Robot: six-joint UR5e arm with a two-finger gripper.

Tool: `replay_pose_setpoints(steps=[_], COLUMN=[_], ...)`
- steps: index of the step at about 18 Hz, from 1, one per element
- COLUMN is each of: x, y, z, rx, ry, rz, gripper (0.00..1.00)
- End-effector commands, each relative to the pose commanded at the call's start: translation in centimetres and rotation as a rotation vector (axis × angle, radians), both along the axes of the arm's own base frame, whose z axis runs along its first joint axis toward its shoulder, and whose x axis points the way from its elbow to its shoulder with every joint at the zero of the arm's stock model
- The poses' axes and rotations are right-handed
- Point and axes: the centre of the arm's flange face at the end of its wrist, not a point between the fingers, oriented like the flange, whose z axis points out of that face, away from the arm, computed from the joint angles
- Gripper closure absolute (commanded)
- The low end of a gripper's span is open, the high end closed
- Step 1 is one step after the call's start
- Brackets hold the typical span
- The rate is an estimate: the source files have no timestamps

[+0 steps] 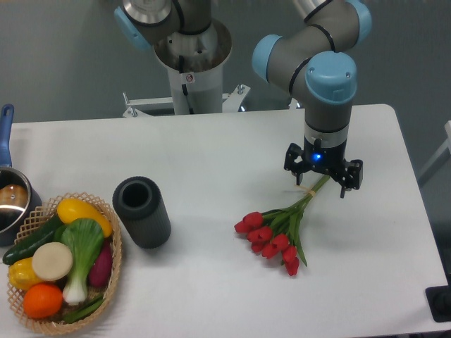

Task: Pick up the flowers from the table
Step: 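Lower the open gripper toward the green stems of the red tulips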

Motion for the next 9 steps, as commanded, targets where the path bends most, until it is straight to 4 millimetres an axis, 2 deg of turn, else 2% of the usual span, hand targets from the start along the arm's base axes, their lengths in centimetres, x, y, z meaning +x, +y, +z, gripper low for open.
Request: replay_pose_setpoints(steps=[6, 9], x=[0.1, -0.1], y=[0.1, 0.3], z=[-0.5, -2.1], rx=[0.013, 0.054], ry=[0.022, 0.049], rz=[0.006, 0.067], gripper=[0.0, 0.0])
